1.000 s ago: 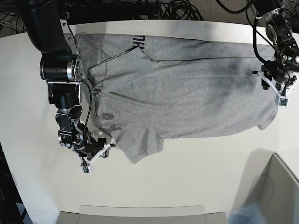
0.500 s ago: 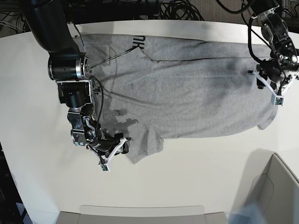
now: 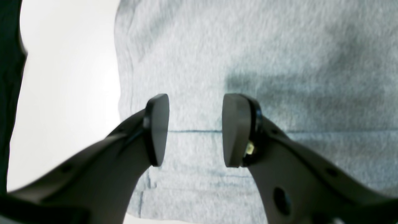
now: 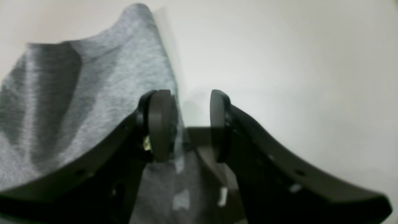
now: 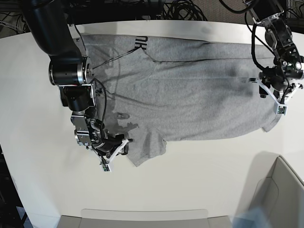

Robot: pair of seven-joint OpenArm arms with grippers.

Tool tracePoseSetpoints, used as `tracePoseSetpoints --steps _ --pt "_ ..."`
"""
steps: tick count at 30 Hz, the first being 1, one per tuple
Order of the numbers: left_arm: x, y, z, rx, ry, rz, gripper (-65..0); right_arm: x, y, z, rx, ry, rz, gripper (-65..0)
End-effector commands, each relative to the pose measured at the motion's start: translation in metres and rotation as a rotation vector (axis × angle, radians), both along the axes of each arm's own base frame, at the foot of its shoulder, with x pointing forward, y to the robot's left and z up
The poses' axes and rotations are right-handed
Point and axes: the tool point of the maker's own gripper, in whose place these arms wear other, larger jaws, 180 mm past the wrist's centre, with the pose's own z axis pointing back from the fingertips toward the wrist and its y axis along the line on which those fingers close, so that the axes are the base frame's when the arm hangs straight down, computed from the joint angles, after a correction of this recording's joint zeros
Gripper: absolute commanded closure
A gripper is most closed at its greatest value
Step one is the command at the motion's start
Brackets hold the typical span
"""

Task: Fold the T-shirt properly
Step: 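Move the left gripper to the other hem corner and grasp it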

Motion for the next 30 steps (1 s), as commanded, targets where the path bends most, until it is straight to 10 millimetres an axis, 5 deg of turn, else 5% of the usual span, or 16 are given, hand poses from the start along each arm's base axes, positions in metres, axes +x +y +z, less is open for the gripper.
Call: tracePoseSetpoints --steps 1,7,14,20,30 --pt "0.005 0.007 0.012 0.024 -0.038 -0.001 -27.1 0.014 0.007 0.019 -0.001 -0.037 0.023 -21.3" --pt "0.037 0.018 0.030 0.038 -0.117 0.026 -27.4 0.011 0.022 0.017 -0.018 -0.034 0.060 -21.2" --pt "0.119 0.054 0.034 0.021 -0.200 0.098 -34.9 0.005 0.021 0.009 -0.026 -0.019 0.065 -21.2" --pt "0.169 0.052 0.000 0.002 -0.126 -0.001 -37.1 0.004 0.016 0.008 -0.032 -0.016 0.060 -21.2" --pt "0.170 0.074 -0.037 -0.116 -0.091 0.064 -37.0 0.002 0.014 0.006 -0.040 0.003 0.060 -21.2"
